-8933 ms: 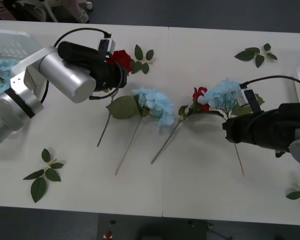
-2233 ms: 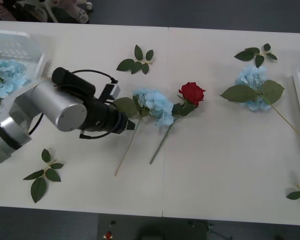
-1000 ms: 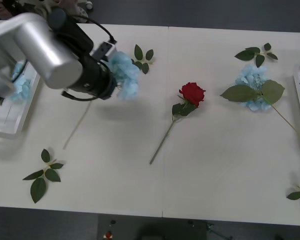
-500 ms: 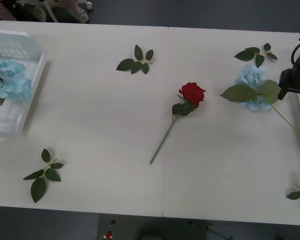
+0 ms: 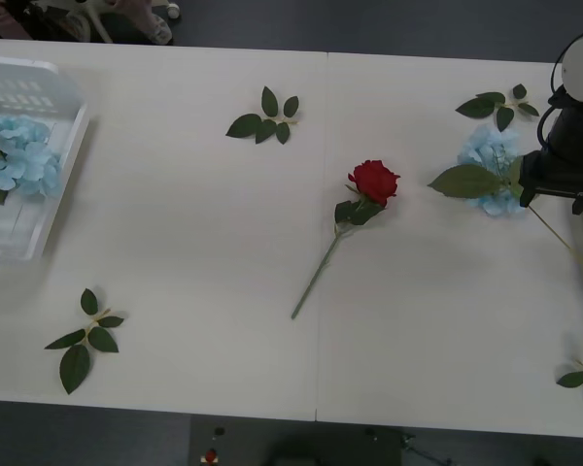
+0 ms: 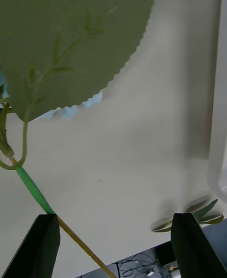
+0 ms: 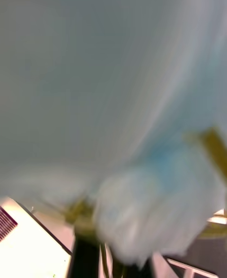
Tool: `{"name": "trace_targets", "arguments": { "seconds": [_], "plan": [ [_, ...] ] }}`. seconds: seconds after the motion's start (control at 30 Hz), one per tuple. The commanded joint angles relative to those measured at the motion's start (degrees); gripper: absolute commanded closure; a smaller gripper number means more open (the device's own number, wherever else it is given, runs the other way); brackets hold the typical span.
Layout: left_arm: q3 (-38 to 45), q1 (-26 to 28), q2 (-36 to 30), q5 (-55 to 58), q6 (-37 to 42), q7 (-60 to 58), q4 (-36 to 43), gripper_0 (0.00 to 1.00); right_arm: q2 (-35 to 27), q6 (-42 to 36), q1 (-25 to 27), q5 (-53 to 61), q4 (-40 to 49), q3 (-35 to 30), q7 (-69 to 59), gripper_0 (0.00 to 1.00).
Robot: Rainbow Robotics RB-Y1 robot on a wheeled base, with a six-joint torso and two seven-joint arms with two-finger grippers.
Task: Put the red flowers into the right box and the blue flowers into the left box
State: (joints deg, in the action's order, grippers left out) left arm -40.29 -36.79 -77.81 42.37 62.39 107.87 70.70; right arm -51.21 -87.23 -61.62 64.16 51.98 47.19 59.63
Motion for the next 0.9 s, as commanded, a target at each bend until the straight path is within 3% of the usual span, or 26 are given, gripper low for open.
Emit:
{"name": "trace_targets", "arguments": {
  "seconds": [0.03,0.07,0.17,0.33,0.47,0.57,0.6,0.7,0.9],
  "plan": [
    [1.36,-1.18,-0.77,-2.03,-2.88,1.03,0.67,0.18,1.46,1.18,-0.43,-1.06,-0.74,1.14,4.62,0.31],
    [1.36,-1.18,-0.94,-2.29,-3.94,1.20,0.58,0.09,2.08,1.53,-0.43,-1.50,-1.09,1.14,4.80,0.31],
    [1.36,-1.18,-1.47,-2.20,-4.91,1.29,0.23,0.00,4.01,2.41,-0.43,-2.46,-2.94,1.14,5.50,0.31],
    [1.36,-1.62,-4.37,4.48,-7.19,2.26,1.46,0.00,6.56,3.38,-0.61,-4.22,-4.87,1.06,6.20,0.31],
    [4.52,-3.03,-9.47,28.65,-6.58,13.25,4.19,0.00,5.77,2.94,-1.66,-3.87,-5.05,0.62,8.22,0.31],
    [9.88,-2.94,-10.17,48.16,0.28,21.68,4.28,0.00,4.54,1.53,-2.89,-3.34,-5.92,0.27,12.53,0.31],
    [13.13,-2.94,-8.50,55.80,6.26,21.77,4.10,0.00,4.10,1.44,-2.98,-2.64,-6.80,-0.44,14.99,0.31],
    [18.05,-2.94,-2.08,63.71,11.88,16.67,3.22,0.00,3.92,1.62,-2.98,-2.64,-8.21,-0.96,18.59,0.31],
    [20.69,-2.94,14.44,59.50,5.99,9.11,3.75,0.00,5.42,3.64,-2.98,-4.13,-11.11,-0.96,22.46,0.57]
  ]
}}
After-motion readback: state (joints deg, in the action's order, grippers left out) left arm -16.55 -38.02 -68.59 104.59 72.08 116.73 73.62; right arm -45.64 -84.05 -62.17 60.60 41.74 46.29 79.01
